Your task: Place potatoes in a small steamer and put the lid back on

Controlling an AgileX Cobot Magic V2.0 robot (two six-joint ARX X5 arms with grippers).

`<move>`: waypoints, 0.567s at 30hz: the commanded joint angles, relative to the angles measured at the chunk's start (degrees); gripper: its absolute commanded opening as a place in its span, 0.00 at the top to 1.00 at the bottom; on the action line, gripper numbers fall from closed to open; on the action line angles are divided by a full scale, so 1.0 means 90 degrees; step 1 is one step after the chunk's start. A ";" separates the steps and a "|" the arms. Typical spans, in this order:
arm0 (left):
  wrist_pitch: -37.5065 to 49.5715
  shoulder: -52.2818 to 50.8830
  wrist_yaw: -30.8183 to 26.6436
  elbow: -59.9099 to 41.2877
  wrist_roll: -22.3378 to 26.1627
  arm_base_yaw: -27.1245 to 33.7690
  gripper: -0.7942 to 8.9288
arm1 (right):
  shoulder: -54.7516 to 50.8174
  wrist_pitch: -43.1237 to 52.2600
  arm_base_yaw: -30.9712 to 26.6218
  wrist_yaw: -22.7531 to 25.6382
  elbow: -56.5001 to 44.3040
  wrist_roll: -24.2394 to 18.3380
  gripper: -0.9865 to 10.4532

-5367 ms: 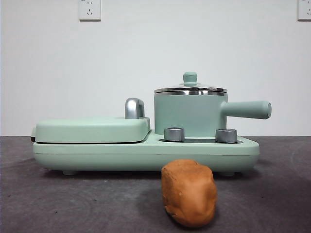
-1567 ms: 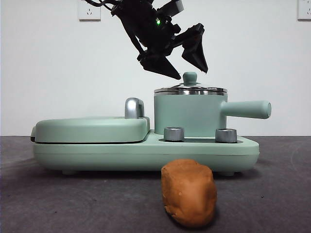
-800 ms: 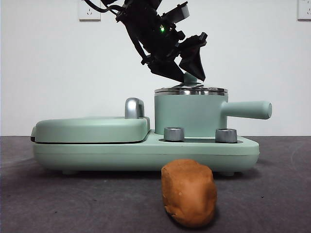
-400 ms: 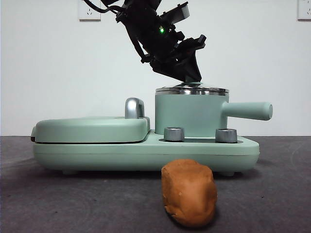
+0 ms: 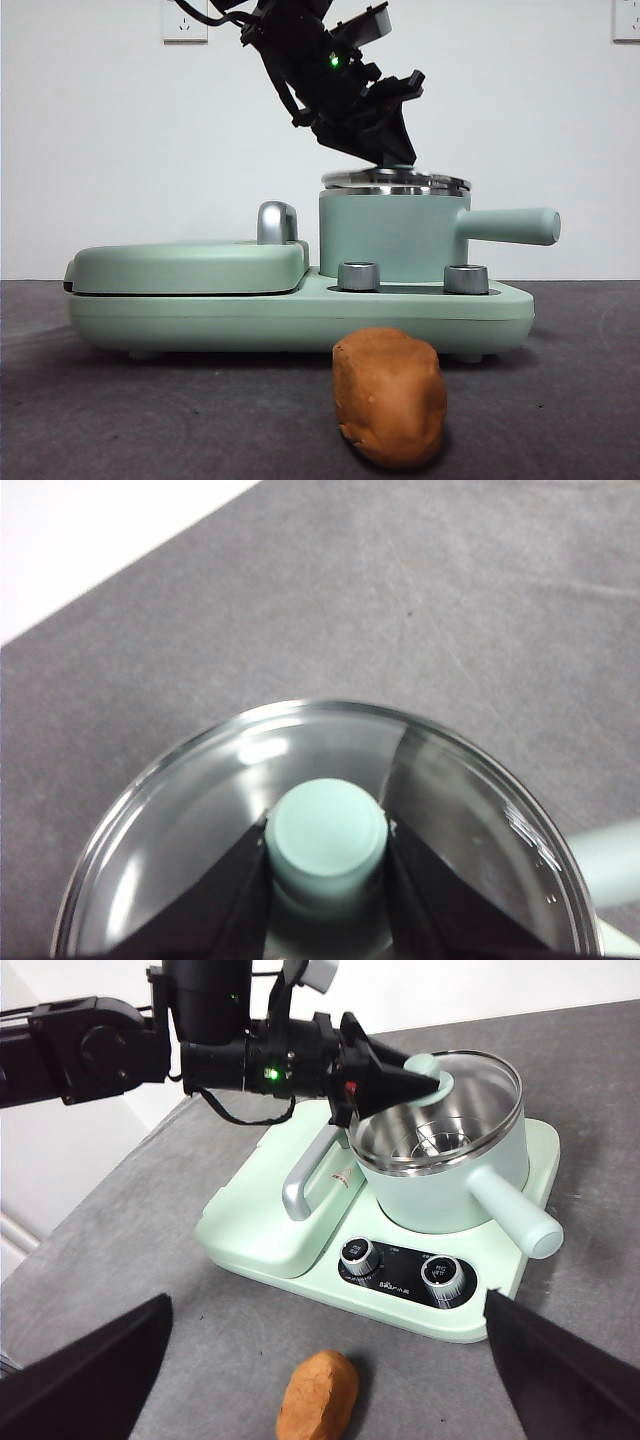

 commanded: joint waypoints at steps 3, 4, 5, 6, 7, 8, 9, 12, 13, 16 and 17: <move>0.0168 -0.0131 0.0078 0.0406 -0.0010 -0.0017 0.90 | 0.0039 0.0039 0.0005 0.0000 0.0104 0.0022 0.48; 0.0097 -0.0197 0.0080 0.0406 -0.0010 -0.0007 0.90 | 0.0041 0.0039 0.0005 0.0000 0.0104 0.0058 0.48; 0.0007 -0.0282 0.0078 0.0406 -0.0012 0.0010 0.90 | 0.0041 0.0039 0.0005 0.0000 0.0104 0.0131 0.48; -0.0114 -0.0364 0.0078 0.0406 -0.0010 0.0015 0.90 | 0.0044 0.0036 0.0005 -0.0005 0.0104 0.0182 0.48; -0.0238 -0.0440 0.0078 0.0406 -0.0010 0.0019 0.90 | 0.0051 0.0039 0.0005 -0.0002 0.0104 0.0199 0.48; -0.0391 -0.0537 0.0080 0.0406 -0.0007 0.0036 0.90 | 0.0070 0.0039 0.0010 0.0000 0.0104 0.0204 0.48; -0.0532 -0.0629 0.0080 0.0406 -0.0007 0.0058 0.90 | 0.0095 0.0036 0.0012 0.0000 0.0107 0.0240 0.48; -0.0937 -0.0916 0.0080 0.0406 0.0000 0.0107 0.90 | 0.0243 0.0034 0.0080 -0.0005 0.0112 0.0469 0.48; -0.1049 -0.1005 0.0080 0.0406 0.0019 0.0134 0.90 | 0.0308 0.0034 0.0119 -0.0007 0.0112 0.0532 0.48; -0.1379 -0.1282 0.0083 0.0406 0.0032 0.0214 0.90 | 0.0566 0.0034 0.0333 -0.0002 0.0112 0.0695 0.48; -0.1491 -0.1379 0.0083 0.0406 0.0041 0.0255 0.90 | 0.0675 0.0034 0.0444 0.0000 0.0112 0.0770 0.48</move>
